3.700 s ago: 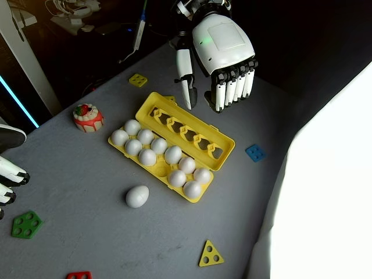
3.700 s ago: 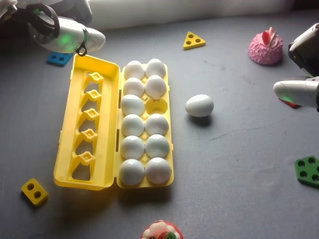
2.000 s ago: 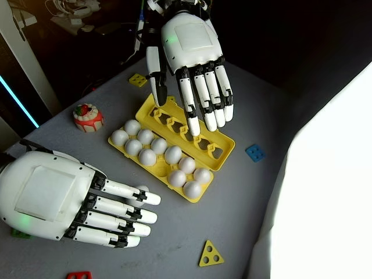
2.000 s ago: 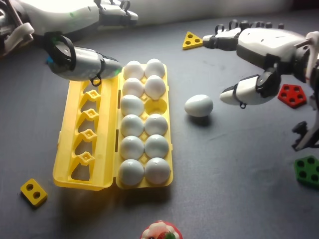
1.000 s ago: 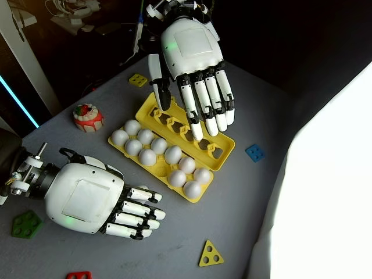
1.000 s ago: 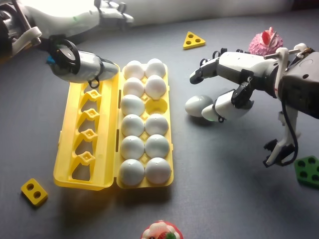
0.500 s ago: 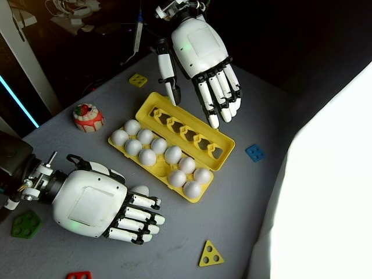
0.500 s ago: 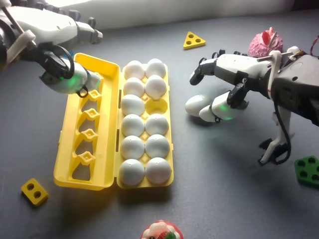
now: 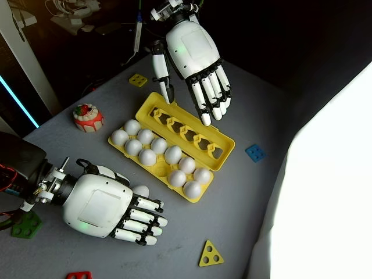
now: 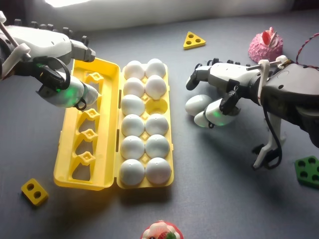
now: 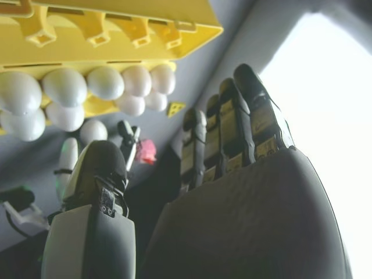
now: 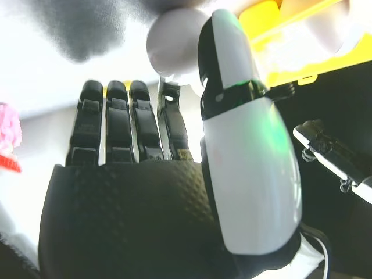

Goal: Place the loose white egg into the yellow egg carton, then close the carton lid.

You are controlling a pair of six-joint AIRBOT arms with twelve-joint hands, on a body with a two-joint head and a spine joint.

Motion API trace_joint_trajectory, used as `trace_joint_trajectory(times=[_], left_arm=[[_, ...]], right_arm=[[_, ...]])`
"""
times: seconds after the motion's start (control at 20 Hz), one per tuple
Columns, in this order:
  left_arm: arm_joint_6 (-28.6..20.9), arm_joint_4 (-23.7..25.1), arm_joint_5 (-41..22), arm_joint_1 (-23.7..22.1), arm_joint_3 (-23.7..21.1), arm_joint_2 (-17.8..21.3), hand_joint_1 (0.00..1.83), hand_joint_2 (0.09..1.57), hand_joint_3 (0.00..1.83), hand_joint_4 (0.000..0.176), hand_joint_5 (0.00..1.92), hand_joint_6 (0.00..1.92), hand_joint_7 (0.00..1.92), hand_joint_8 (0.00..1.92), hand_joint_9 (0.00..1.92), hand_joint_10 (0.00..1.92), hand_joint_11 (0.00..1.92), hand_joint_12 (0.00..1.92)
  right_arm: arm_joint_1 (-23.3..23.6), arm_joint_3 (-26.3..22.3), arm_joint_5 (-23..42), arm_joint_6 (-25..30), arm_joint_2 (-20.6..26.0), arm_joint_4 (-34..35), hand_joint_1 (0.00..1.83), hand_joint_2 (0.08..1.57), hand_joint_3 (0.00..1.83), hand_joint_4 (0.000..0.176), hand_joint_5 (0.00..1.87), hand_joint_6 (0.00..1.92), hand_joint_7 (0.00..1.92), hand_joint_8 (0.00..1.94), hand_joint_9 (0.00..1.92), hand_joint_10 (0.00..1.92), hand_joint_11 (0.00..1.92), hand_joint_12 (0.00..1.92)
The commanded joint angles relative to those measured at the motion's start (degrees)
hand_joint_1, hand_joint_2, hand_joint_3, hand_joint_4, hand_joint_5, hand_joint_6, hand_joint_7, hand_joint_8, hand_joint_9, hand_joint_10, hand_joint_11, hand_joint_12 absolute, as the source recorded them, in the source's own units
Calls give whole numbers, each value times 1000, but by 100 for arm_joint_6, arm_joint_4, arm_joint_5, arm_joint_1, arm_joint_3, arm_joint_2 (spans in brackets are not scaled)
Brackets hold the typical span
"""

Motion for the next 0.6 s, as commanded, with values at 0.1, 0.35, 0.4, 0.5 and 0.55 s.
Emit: trace_joint_trajectory(times=[0.1, 0.35, 0.4, 0.5, 0.55], left_arm=[[20, 355, -88, -24, -13, 5, 415, 1323, 2, 41, 202, 5, 138, 1, 173, 3, 0, 624], [20, 579, -5, -24, -20, 6, 489, 1304, 0, 43, 213, 3, 128, 0, 160, 1, 0, 630], [20, 627, -3, -24, -28, 6, 503, 1307, 0, 46, 204, 1, 128, 0, 161, 1, 0, 629], [20, 767, 17, -25, -52, 16, 469, 1312, 0, 45, 197, 0, 116, 1, 155, 1, 0, 621], [20, 819, 33, -27, -54, 21, 457, 1317, 2, 40, 199, 1, 111, 0, 152, 0, 0, 596]], right_arm=[[7, 32, 196, 44, -12, -209, 1179, 1078, 3, 10, 204, 688, 69, 16, 57, 3, 2, 145], [10, 54, 209, 42, -40, -256, 1208, 1072, 0, 3, 232, 663, 70, 0, 42, 2, 0, 4], [9, 54, 218, 42, -40, -278, 1200, 1068, 0, 2, 253, 670, 99, 11, 68, 13, 36, 18], [11, 54, 237, 42, -40, -309, 1198, 1062, 0, 0, 319, 580, 110, 38, 88, 24, 8, 240], [11, 54, 242, 42, -40, -331, 1194, 1072, 0, 0, 323, 585, 108, 13, 80, 15, 1, 263]])
